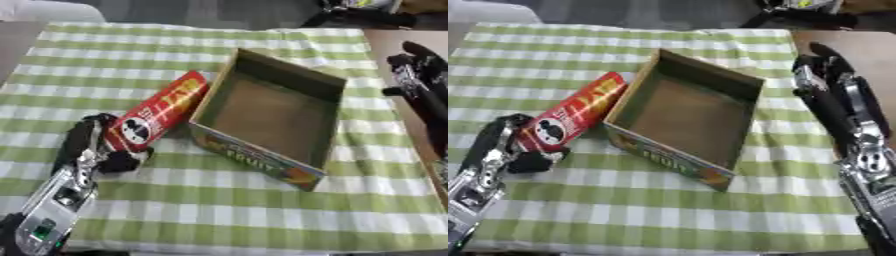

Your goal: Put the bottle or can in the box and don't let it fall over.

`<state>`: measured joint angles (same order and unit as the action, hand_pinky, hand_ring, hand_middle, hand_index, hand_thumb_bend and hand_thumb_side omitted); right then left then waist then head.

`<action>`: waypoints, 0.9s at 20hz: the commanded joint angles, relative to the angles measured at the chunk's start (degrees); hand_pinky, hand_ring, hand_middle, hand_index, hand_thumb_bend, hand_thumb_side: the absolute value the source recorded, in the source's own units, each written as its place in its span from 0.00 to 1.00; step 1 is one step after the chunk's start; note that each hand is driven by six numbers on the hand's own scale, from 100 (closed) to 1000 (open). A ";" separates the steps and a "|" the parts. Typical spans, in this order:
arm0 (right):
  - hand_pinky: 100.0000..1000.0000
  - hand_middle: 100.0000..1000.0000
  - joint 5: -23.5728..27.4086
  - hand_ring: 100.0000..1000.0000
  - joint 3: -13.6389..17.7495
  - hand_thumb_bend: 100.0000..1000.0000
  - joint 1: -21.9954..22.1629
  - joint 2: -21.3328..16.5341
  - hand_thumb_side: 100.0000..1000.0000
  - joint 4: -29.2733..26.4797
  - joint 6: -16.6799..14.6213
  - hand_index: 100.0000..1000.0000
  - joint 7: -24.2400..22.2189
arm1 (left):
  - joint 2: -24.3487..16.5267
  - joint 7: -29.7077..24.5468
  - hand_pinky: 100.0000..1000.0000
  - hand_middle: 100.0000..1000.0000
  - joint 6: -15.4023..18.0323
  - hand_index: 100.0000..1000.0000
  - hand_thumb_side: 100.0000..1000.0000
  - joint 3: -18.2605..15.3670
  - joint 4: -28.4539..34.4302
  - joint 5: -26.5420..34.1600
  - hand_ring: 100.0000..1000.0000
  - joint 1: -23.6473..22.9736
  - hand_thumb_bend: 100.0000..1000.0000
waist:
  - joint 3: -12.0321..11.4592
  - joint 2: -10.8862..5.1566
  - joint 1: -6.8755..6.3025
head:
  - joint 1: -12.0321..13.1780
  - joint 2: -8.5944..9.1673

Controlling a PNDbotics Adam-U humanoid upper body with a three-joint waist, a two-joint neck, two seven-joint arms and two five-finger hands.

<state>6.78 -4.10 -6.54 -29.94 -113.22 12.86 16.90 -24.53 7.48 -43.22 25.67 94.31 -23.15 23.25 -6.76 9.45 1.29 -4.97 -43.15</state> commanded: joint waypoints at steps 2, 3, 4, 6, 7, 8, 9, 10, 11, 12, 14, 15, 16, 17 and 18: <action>0.65 0.77 0.00 0.91 0.86 0.00 -0.22 -0.94 0.63 -0.83 -0.25 0.93 0.06 | -2.74 1.39 0.21 0.56 -1.21 0.65 0.20 -2.73 5.84 1.79 0.48 0.27 0.09 | -0.11 -0.87 0.30 | -0.39 0.72; 0.65 0.77 0.00 0.91 0.87 0.00 -0.18 -0.94 0.63 -0.82 -0.26 0.93 0.08 | -3.11 1.63 0.20 0.56 -1.55 0.65 0.19 -3.21 6.99 2.19 0.47 0.18 0.07 | -0.14 -0.91 0.27 | -0.44 0.72; 0.65 0.77 0.00 0.91 0.90 0.00 -0.13 -0.94 0.63 -0.79 -0.27 0.93 0.10 | -3.47 1.95 0.19 0.55 -1.86 0.64 0.19 -3.77 8.12 2.49 0.46 0.15 0.03 | -0.18 -0.96 0.23 | -0.53 0.73; 0.65 0.77 -0.01 0.91 0.96 0.00 -0.06 -0.95 0.63 -0.77 -0.31 0.93 0.15 | -4.16 2.43 0.18 0.54 -2.43 0.63 0.18 -4.71 10.11 3.06 0.46 0.15 0.00 | -0.23 -1.05 0.17 | -0.68 0.72; 0.65 0.77 -0.02 0.91 0.99 0.00 -0.02 -0.97 0.63 -0.76 -0.32 0.93 0.18 | -4.53 2.52 0.18 0.54 -2.65 0.63 0.18 -5.10 11.03 3.29 0.46 0.20 0.00 | -0.25 -1.10 0.14 | -0.76 0.69; 0.65 0.77 -0.03 0.91 1.02 0.00 0.03 -0.99 0.63 -0.75 -0.34 0.93 0.20 | -4.88 2.56 0.17 0.54 -2.84 0.63 0.18 -5.44 11.89 3.49 0.46 0.28 0.00 | -0.26 -1.14 0.11 | -0.82 0.67; 0.65 0.77 -0.04 0.91 1.04 0.00 0.08 -0.99 0.63 -0.74 -0.35 0.93 0.21 | -5.19 2.55 0.17 0.54 -3.03 0.63 0.18 -5.74 12.67 3.68 0.46 0.36 0.00 | -0.28 -1.16 0.08 | -0.88 0.65; 0.65 0.77 -0.05 0.91 1.07 0.00 0.14 -1.00 0.63 -0.72 -0.36 0.93 0.23 | -5.47 2.54 0.17 0.54 -3.19 0.63 0.18 -6.01 13.37 3.86 0.46 0.48 0.00 | -0.29 -1.19 0.05 | -0.93 0.61; 0.65 0.77 -0.05 0.91 1.09 0.00 0.18 -1.01 0.63 -0.70 -0.37 0.93 0.25 | -5.70 2.49 0.17 0.54 -3.36 0.63 0.18 -6.23 13.98 4.06 0.46 0.62 0.00 | -0.29 -1.22 0.01 | -0.95 0.58; 0.65 0.77 -0.06 0.91 1.11 0.00 0.21 -1.03 0.63 -0.69 -0.39 0.93 0.27 | -5.91 2.41 0.17 0.54 -3.48 0.62 0.18 -6.36 14.52 4.21 0.46 0.88 0.00 | -0.29 -1.25 -0.04 | -1.00 0.54; 0.65 0.77 -0.08 0.91 1.15 0.00 0.27 -1.08 0.63 -0.67 -0.42 0.93 0.31 | -6.18 1.96 0.17 0.54 -3.64 0.62 0.17 -6.26 15.35 4.31 0.46 1.88 0.00 | -0.29 -1.34 -0.14 | -1.09 0.42; 0.65 0.77 -0.09 0.91 1.17 0.00 0.30 -1.11 0.64 -0.66 -0.43 0.93 0.33 | -6.23 1.55 0.17 0.54 -3.66 0.63 0.29 -6.08 15.67 4.23 0.46 2.59 0.00 | -0.30 -1.39 -0.19 | -1.12 0.39; 0.65 0.77 -0.10 0.91 1.19 0.00 0.35 -1.15 0.63 -0.65 -0.45 0.93 0.34 | -6.20 0.94 0.17 0.54 -3.60 0.62 0.15 -5.71 16.01 4.07 0.46 3.71 0.00 | -0.30 -1.49 -0.28 | -1.13 0.37; 0.65 0.77 -0.11 0.91 1.24 0.00 0.42 -1.19 0.63 -0.63 -0.46 0.93 0.37 | -6.10 0.14 0.17 0.54 -3.61 0.63 0.15 -5.28 16.24 3.81 0.46 4.92 0.00 | -0.33 -1.58 -0.36 | -1.15 0.35; 0.65 0.77 -0.11 0.91 1.27 0.00 0.47 -1.23 0.63 -0.61 -0.48 0.93 0.41 | -5.93 -0.90 0.17 0.54 -3.63 0.62 0.14 -4.68 16.41 3.51 0.45 6.37 0.00 | -0.34 -1.68 -0.45 | -1.16 0.27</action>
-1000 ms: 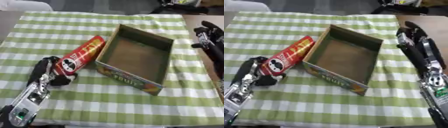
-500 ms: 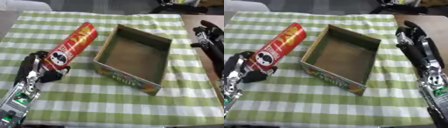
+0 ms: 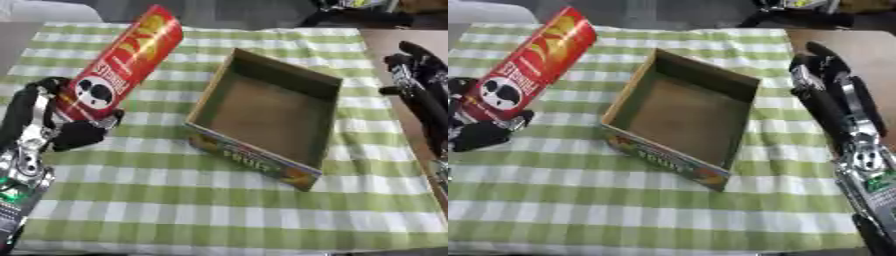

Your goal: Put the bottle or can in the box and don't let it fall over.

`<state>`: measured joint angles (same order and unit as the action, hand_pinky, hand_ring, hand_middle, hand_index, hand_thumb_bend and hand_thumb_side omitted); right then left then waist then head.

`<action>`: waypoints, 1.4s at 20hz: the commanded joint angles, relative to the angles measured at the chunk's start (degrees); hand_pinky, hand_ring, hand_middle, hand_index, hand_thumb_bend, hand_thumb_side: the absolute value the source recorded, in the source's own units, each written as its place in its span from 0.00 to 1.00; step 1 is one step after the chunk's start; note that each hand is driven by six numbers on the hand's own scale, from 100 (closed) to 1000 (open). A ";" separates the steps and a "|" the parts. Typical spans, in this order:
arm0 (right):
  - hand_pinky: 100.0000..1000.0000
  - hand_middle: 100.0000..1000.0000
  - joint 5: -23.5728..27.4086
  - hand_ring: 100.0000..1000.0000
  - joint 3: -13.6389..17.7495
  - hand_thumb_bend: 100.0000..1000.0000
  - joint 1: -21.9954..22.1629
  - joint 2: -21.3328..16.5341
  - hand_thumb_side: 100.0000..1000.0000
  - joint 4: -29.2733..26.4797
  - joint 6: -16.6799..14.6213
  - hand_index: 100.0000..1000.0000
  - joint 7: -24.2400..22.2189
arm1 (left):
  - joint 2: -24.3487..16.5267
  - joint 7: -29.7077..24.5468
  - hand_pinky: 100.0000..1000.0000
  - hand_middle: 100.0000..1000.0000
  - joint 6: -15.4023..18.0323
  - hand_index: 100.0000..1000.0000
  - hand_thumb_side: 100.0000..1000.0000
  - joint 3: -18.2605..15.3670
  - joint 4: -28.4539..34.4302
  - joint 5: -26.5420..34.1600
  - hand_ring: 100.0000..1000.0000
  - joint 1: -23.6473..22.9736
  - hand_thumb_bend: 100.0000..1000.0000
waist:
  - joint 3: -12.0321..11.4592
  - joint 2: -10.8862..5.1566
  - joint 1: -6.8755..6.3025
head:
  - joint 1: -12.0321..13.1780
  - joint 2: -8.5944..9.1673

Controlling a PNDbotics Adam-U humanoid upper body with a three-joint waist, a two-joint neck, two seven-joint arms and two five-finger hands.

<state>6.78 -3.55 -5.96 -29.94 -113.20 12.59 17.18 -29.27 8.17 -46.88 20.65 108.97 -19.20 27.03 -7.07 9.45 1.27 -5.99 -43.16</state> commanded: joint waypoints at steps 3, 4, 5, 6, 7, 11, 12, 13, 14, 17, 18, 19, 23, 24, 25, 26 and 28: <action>0.65 0.77 -0.09 0.91 0.77 0.00 -0.03 -1.36 0.63 -0.66 -0.30 0.93 0.16 | -0.29 -5.42 0.17 0.54 -0.22 0.62 0.14 2.26 1.69 -1.29 0.45 6.59 0.00 | 0.02 -1.89 -0.66 | -0.24 0.07; 0.65 0.77 -0.10 0.91 0.81 0.00 -0.03 -1.39 0.63 -0.69 -0.33 0.93 0.18 | 0.18 -6.76 0.16 0.54 -0.23 0.62 0.13 3.06 1.59 -1.71 0.45 8.03 0.00 | 0.09 -1.95 -0.74 | -0.27 0.03; 0.65 0.77 -0.10 0.91 0.84 0.00 -0.05 -1.42 0.63 -0.73 -0.36 0.93 0.20 | 0.72 -8.17 0.16 0.54 -0.25 0.62 0.12 3.89 1.35 -2.34 0.44 9.39 0.00 | 0.14 -1.99 -0.80 | -0.30 -0.01; 0.65 0.77 -0.09 0.91 0.86 0.00 -0.10 -1.47 0.63 -0.79 -0.40 0.93 0.21 | 1.29 -9.54 0.16 0.54 -0.20 0.62 0.12 4.74 1.12 -2.99 0.44 10.59 0.00 | 0.23 -2.02 -0.85 | -0.37 -0.03; 0.65 0.77 -0.08 0.91 0.88 0.00 -0.15 -1.51 0.62 -0.86 -0.43 0.93 0.21 | 1.88 -10.88 0.16 0.54 -0.15 0.62 0.12 5.55 0.82 -3.62 0.44 11.64 0.00 | 0.31 -2.04 -0.89 | -0.44 -0.05; 0.65 0.77 -0.06 0.91 0.89 0.00 -0.34 -1.61 0.62 -1.15 -0.52 0.93 0.16 | 4.79 -15.06 0.17 0.54 0.07 0.62 0.11 8.12 -0.98 -6.13 0.43 14.78 0.00 | 0.70 -2.07 -1.05 | -0.55 -0.14; 0.65 0.77 -0.05 0.91 0.88 0.00 -0.35 -1.59 0.62 -1.20 -0.53 0.93 0.14 | 5.54 -15.79 0.17 0.54 0.17 0.62 0.11 8.59 -1.54 -6.71 0.42 15.35 0.00 | 0.80 -2.07 -1.09 | -0.60 -0.19; 0.65 0.77 -0.04 0.91 0.84 0.00 -0.37 -1.56 0.62 -1.23 -0.53 0.93 0.11 | 6.33 -16.44 0.17 0.54 0.27 0.62 0.11 9.00 -2.16 -7.23 0.42 15.89 0.00 | 0.92 -2.08 -1.12 | -0.62 -0.22; 0.65 0.77 -0.03 0.91 0.81 0.00 -0.39 -1.52 0.62 -1.26 -0.53 0.93 0.07 | 7.10 -16.94 0.17 0.54 0.35 0.62 0.11 9.29 -2.77 -7.67 0.42 16.38 0.00 | 1.05 -2.08 -1.14 | -0.62 -0.22; 0.65 0.77 0.01 0.91 0.69 0.00 -0.47 -1.38 0.62 -1.27 -0.53 0.93 -0.03 | 9.78 -17.62 0.17 0.54 0.61 0.62 0.12 9.81 -4.86 -8.53 0.42 17.81 0.00 | 1.51 -2.03 -1.21 | -0.53 -0.15; 0.65 0.77 0.03 0.91 0.66 0.00 -0.50 -1.33 0.63 -1.25 -0.53 0.93 -0.05 | 10.59 -17.68 0.17 0.54 0.74 0.62 0.13 10.02 -5.60 -8.79 0.42 18.23 0.00 | 1.69 -2.00 -1.25 | -0.42 -0.09; 0.65 0.77 0.05 0.91 0.62 0.00 -0.54 -1.26 0.63 -1.22 -0.53 0.93 -0.08 | 11.47 -17.73 0.17 0.54 0.87 0.62 0.13 10.23 -6.42 -9.04 0.42 18.66 0.00 | 1.89 -1.96 -1.29 | -0.32 -0.02; 0.65 0.77 0.11 0.91 0.47 0.00 -0.72 -1.02 0.63 -1.11 -0.57 0.93 -0.18 | 14.83 -16.81 0.18 0.54 1.35 0.62 0.18 10.28 -9.37 -9.88 0.42 19.68 0.00 | 2.57 -1.75 -1.47 | -0.08 0.08; 0.65 0.77 0.12 0.91 0.44 0.00 -0.77 -0.98 0.63 -1.08 -0.58 0.93 -0.20 | 15.56 -16.39 0.18 0.54 1.46 0.62 0.20 10.30 -10.08 -10.08 0.42 19.86 0.06 | 2.73 -1.69 -1.52 | -0.01 0.11; 0.65 0.77 0.14 0.91 0.41 0.00 -0.81 -0.94 0.63 -1.06 -0.60 0.93 -0.22 | 16.24 -15.98 0.18 0.54 1.58 0.62 0.21 10.37 -10.83 -10.38 0.42 20.07 0.08 | 2.88 -1.64 -1.57 | 0.06 0.12; 0.65 0.77 0.15 0.91 0.40 0.00 -0.84 -0.91 0.63 -1.04 -0.62 0.93 -0.23 | 16.78 -15.56 0.19 0.55 1.76 0.63 0.24 10.47 -11.52 -10.78 0.43 20.28 0.15 | 3.00 -1.60 -1.64 | 0.12 0.10; 0.65 0.77 0.15 0.91 0.39 0.00 -0.83 -0.86 0.63 -0.97 -0.65 0.93 -0.24 | 17.56 -14.89 0.23 0.57 2.30 0.65 0.29 10.69 -12.67 -11.90 0.44 20.64 0.29 | 3.19 -1.52 -1.77 | 0.19 0.11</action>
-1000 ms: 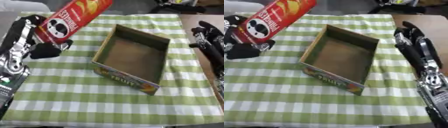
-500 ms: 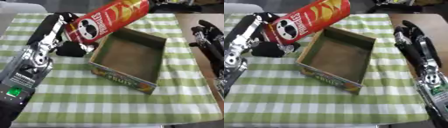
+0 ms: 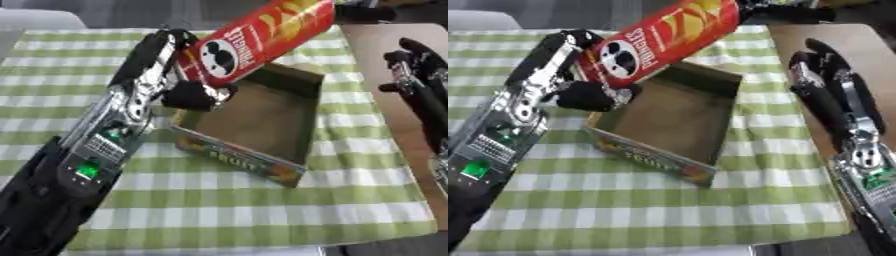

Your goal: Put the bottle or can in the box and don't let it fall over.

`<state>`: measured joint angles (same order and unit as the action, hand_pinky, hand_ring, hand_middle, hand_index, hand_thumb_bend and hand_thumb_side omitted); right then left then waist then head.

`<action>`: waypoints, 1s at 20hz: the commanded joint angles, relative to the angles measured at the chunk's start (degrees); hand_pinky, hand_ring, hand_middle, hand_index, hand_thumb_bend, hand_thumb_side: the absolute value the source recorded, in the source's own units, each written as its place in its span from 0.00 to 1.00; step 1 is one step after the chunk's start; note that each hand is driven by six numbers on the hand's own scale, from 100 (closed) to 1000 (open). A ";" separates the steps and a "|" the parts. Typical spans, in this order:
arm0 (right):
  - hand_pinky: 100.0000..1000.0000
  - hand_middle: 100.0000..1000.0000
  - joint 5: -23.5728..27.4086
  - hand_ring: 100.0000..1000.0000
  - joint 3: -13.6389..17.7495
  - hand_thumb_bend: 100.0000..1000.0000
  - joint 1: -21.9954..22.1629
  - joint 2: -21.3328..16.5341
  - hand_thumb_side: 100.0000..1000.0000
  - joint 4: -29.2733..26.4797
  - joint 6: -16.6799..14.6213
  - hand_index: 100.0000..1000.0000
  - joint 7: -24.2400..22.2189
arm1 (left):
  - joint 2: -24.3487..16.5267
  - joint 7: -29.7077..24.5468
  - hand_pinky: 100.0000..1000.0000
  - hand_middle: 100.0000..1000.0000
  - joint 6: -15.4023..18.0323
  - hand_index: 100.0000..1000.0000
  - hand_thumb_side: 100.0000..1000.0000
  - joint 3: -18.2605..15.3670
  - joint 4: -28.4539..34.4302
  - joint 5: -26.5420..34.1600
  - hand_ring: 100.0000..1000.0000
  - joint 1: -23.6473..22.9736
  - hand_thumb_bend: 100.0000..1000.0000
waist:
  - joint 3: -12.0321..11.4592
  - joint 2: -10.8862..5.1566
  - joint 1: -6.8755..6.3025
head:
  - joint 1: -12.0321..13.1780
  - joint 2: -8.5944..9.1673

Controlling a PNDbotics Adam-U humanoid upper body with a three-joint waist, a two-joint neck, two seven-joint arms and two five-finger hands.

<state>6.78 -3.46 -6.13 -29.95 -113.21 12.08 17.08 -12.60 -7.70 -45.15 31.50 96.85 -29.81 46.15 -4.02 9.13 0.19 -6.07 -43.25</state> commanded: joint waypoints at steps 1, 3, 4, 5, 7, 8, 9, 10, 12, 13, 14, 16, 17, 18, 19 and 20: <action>0.65 0.77 0.15 0.91 0.31 0.00 -0.64 -0.81 0.63 -0.91 -0.15 0.93 -0.12 | 1.11 1.15 0.28 0.59 1.09 0.67 0.30 0.05 -0.87 -2.05 0.44 1.73 0.35 | 0.20 -1.16 -0.78 | 0.28 0.18; 0.65 0.76 0.16 0.91 0.35 0.00 -0.67 -0.73 0.63 -0.84 -0.21 0.93 -0.06 | 1.30 0.85 0.46 0.66 2.47 0.71 0.32 0.48 -1.36 -3.95 0.53 1.93 0.45 | 0.27 -1.12 -0.95 | 0.29 0.21; 0.65 0.76 0.18 0.91 0.36 0.00 -0.70 -0.71 0.63 -0.81 -0.24 0.93 -0.04 | 1.35 0.41 0.49 0.66 3.10 0.71 0.32 0.57 -1.64 -4.98 0.55 1.93 0.47 | 0.27 -1.12 -1.00 | 0.25 0.22; 0.65 0.76 0.19 0.91 0.36 0.00 -0.73 -0.71 0.63 -0.81 -0.28 0.93 -0.03 | 1.41 -0.12 0.52 0.67 3.56 0.72 0.35 0.54 -2.00 -5.98 0.56 1.84 0.48 | 0.26 -1.12 -1.02 | 0.20 0.24; 0.65 0.76 0.21 0.91 0.40 0.00 -0.73 -0.72 0.63 -0.80 -0.31 0.93 0.00 | 1.50 -1.02 0.55 0.70 4.10 0.73 0.38 0.38 -2.60 -7.48 0.58 1.67 0.48 | 0.23 -1.14 -1.02 | 0.14 0.25; 0.65 0.76 0.22 0.91 0.42 0.00 -0.72 -0.71 0.63 -0.78 -0.31 0.93 0.03 | 1.54 -1.36 0.56 0.71 4.28 0.74 0.41 0.30 -2.81 -8.02 0.59 1.62 0.49 | 0.21 -1.15 -1.00 | 0.13 0.25; 0.65 0.76 0.23 0.91 0.44 0.00 -0.71 -0.69 0.63 -0.77 -0.31 0.93 0.05 | 1.59 -1.63 0.57 0.72 4.46 0.75 0.44 0.25 -2.96 -8.44 0.60 1.60 0.49 | 0.17 -1.16 -0.96 | 0.13 0.25; 0.65 0.76 0.25 0.91 0.43 0.00 -0.71 -0.67 0.63 -0.76 -0.31 0.93 0.06 | 1.64 -1.87 0.58 0.72 4.65 0.75 0.46 0.21 -3.07 -8.81 0.60 1.60 0.50 | 0.15 -1.17 -0.93 | 0.13 0.24; 0.65 0.76 0.29 0.91 0.44 0.00 -0.74 -0.67 0.63 -0.75 -0.31 0.93 0.08 | 1.74 -2.40 0.59 0.73 5.15 0.77 0.49 0.14 -3.22 -9.39 0.62 1.54 0.53 | 0.10 -1.18 -0.84 | 0.15 0.24; 0.65 0.76 0.31 0.91 0.46 0.00 -0.74 -0.68 0.63 -0.75 -0.31 0.93 0.11 | 1.76 -2.75 0.60 0.73 5.44 0.78 0.50 0.09 -3.24 -9.64 0.62 1.51 0.56 | 0.08 -1.18 -0.80 | 0.14 0.21; 0.65 0.76 0.33 0.91 0.47 0.00 -0.73 -0.68 0.63 -0.75 -0.30 0.93 0.14 | 1.78 -3.15 0.60 0.73 5.70 0.78 0.50 0.06 -3.24 -9.87 0.62 1.50 0.56 | 0.06 -1.19 -0.78 | 0.14 0.17; 0.64 0.76 0.38 0.90 0.45 0.00 -0.74 -0.66 0.63 -0.75 -0.30 0.93 0.16 | 1.80 -4.05 0.63 0.74 6.20 0.79 0.56 0.03 -3.21 -10.44 0.64 1.56 0.63 | 0.05 -1.22 -0.77 | 0.16 0.16; 0.64 0.76 0.39 0.90 0.46 0.00 -0.76 -0.64 0.63 -0.76 -0.31 0.93 0.18 | 1.82 -4.56 0.64 0.75 6.43 0.80 0.59 0.02 -3.22 -10.78 0.64 1.56 0.66 | 0.08 -1.23 -0.77 | 0.18 0.21; 0.64 0.76 0.40 0.90 0.46 0.00 -0.77 -0.63 0.63 -0.78 -0.33 0.93 0.20 | 1.83 -5.00 0.64 0.74 6.57 0.80 0.60 -0.04 -3.24 -11.12 0.64 1.55 0.67 | 0.10 -1.24 -0.78 | 0.19 0.23; 0.64 0.76 0.44 0.90 0.49 0.00 -0.76 -0.62 0.63 -0.77 -0.35 0.93 0.25 | 1.86 -5.36 0.64 0.74 6.63 0.79 0.60 -0.14 -3.25 -11.42 0.64 1.52 0.66 | 0.12 -1.26 -0.79 | 0.18 0.24; 0.64 0.76 0.47 0.90 0.50 0.00 -0.74 -0.62 0.63 -0.77 -0.37 0.93 0.30 | 1.88 -5.59 0.64 0.74 6.60 0.79 0.60 -0.26 -3.20 -11.62 0.64 1.49 0.65 | 0.14 -1.27 -0.81 | 0.16 0.26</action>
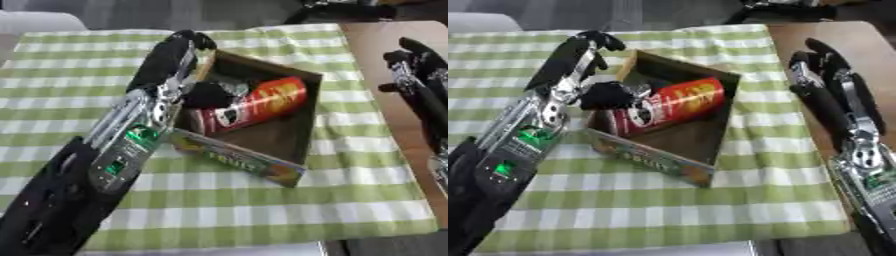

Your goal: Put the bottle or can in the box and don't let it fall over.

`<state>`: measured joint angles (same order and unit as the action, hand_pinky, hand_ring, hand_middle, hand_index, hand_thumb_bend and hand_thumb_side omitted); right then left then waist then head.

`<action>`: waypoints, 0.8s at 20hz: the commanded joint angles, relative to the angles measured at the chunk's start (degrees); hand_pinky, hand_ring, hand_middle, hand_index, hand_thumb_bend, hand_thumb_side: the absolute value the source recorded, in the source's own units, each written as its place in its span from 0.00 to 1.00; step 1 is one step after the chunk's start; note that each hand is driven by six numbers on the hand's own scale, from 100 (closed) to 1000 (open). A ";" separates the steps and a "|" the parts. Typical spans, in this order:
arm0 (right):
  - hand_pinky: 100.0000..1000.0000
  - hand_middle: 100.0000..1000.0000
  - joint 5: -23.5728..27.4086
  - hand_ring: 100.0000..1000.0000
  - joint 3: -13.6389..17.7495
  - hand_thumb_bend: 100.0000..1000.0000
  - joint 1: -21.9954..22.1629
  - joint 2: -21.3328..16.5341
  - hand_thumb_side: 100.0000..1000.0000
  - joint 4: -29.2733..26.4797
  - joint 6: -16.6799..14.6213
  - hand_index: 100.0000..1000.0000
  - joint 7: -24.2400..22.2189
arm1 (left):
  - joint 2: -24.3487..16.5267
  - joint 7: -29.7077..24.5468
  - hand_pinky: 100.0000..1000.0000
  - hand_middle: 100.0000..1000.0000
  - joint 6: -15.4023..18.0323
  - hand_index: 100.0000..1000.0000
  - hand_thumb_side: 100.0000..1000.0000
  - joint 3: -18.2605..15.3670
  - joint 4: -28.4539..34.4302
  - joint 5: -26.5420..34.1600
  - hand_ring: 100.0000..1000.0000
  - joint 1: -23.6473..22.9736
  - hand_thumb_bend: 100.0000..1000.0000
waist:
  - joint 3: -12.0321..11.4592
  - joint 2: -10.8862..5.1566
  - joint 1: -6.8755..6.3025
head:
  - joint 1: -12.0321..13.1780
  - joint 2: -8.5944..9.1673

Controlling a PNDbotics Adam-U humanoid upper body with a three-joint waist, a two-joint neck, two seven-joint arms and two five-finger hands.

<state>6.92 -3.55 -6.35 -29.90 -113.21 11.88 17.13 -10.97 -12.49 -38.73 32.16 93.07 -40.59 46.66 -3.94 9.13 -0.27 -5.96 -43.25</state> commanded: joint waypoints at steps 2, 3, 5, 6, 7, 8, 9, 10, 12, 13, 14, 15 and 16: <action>0.64 0.76 0.38 0.90 0.62 0.00 -0.47 -0.64 0.63 -0.74 -0.20 0.93 0.32 | 0.28 -0.85 0.62 0.73 0.01 0.78 0.59 -1.29 1.00 -0.88 0.62 0.88 0.56 | 0.07 -1.29 -0.38 | -0.01 0.26; 0.64 0.76 0.38 0.90 0.63 0.00 -0.44 -0.62 0.63 -0.72 -0.20 0.93 0.33 | 0.25 -0.71 0.61 0.72 -0.17 0.78 0.54 -1.54 1.40 -0.69 0.62 0.78 0.56 | 0.04 -1.30 -0.39 | -0.07 0.25; 0.64 0.76 0.36 0.90 0.68 0.00 -0.39 -0.61 0.63 -0.70 -0.22 0.93 0.37 | 0.06 -0.14 0.60 0.71 -0.72 0.78 0.50 -2.14 2.57 -0.01 0.59 0.51 0.50 | -0.05 -1.37 -0.37 | -0.21 0.20; 0.64 0.76 0.35 0.90 0.72 0.00 -0.38 -0.63 0.63 -0.72 -0.24 0.93 0.39 | -0.19 0.37 0.59 0.70 -1.12 0.77 0.49 -2.61 3.52 0.50 0.58 0.26 0.48 | -0.12 -1.43 -0.35 | -0.28 0.16; 0.64 0.76 0.34 0.90 0.76 0.00 -0.37 -0.67 0.63 -0.76 -0.26 0.93 0.41 | -0.56 0.96 0.58 0.69 -1.54 0.77 0.50 -3.16 4.63 1.12 0.57 -0.06 0.46 | -0.22 -1.51 -0.33 | -0.39 0.14; 0.64 0.76 0.33 0.90 0.82 0.00 -0.36 -0.71 0.63 -0.81 -0.28 0.93 0.43 | -1.06 1.63 0.58 0.69 -2.01 0.77 0.50 -3.80 5.91 1.88 0.57 -0.47 0.45 | -0.32 -1.59 -0.30 | -0.48 0.11; 0.64 0.76 0.32 0.90 0.88 0.00 -0.34 -0.78 0.62 -0.86 -0.31 0.93 0.46 | -1.70 2.44 0.57 0.68 -2.53 0.76 0.49 -4.58 7.26 2.66 0.55 -1.01 0.41 | -0.47 -1.69 -0.27 | -0.65 0.09; 0.64 0.76 0.30 0.90 0.94 0.00 -0.29 -0.85 0.62 -0.93 -0.32 0.93 0.49 | -2.49 3.33 0.56 0.68 -3.04 0.76 0.50 -5.47 8.74 3.55 0.55 -1.71 0.41 | -0.64 -1.77 -0.24 | -0.81 0.08; 0.64 0.76 0.27 0.90 1.08 0.00 -0.20 -0.95 0.62 -1.05 -0.34 0.93 0.55 | -4.56 5.41 0.55 0.67 -3.98 0.75 0.51 -7.62 11.89 5.60 0.54 -3.61 0.38 | -1.04 -1.94 -0.16 | -1.17 0.10; 0.64 0.76 0.25 0.90 1.17 0.00 -0.14 -1.00 0.62 -1.11 -0.35 0.92 0.60 | -5.87 6.60 0.53 0.66 -4.29 0.74 0.52 -8.84 13.48 6.92 0.54 -4.88 0.33 | -1.31 -2.01 -0.10 | -1.41 0.12; 0.64 0.76 0.23 0.90 1.27 0.00 -0.10 -1.04 0.62 -1.18 -0.36 0.92 0.67 | -7.33 7.73 0.53 0.67 -4.49 0.75 0.53 -10.01 14.88 8.49 0.54 -6.30 0.31 | -1.54 -2.07 -0.04 | -1.62 0.13; 0.64 0.76 0.21 0.90 1.37 0.00 -0.06 -1.08 0.62 -1.24 -0.37 0.92 0.74 | -8.82 8.89 0.52 0.66 -4.65 0.74 0.54 -11.11 15.86 9.99 0.53 -7.74 0.25 | -1.80 -2.12 0.03 | -1.88 0.15; 0.64 0.76 0.19 0.90 1.45 0.00 -0.04 -1.12 0.62 -1.30 -0.38 0.92 0.80 | -10.15 10.09 0.51 0.66 -4.68 0.74 0.55 -12.08 16.54 11.39 0.53 -9.07 0.24 | -2.00 -2.16 0.09 | -2.07 0.15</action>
<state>7.12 -2.84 -6.04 -29.89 -113.22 11.57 17.68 -18.58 -3.94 -43.25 21.97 107.33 -30.92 37.16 -6.02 8.60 -0.25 -7.68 -43.25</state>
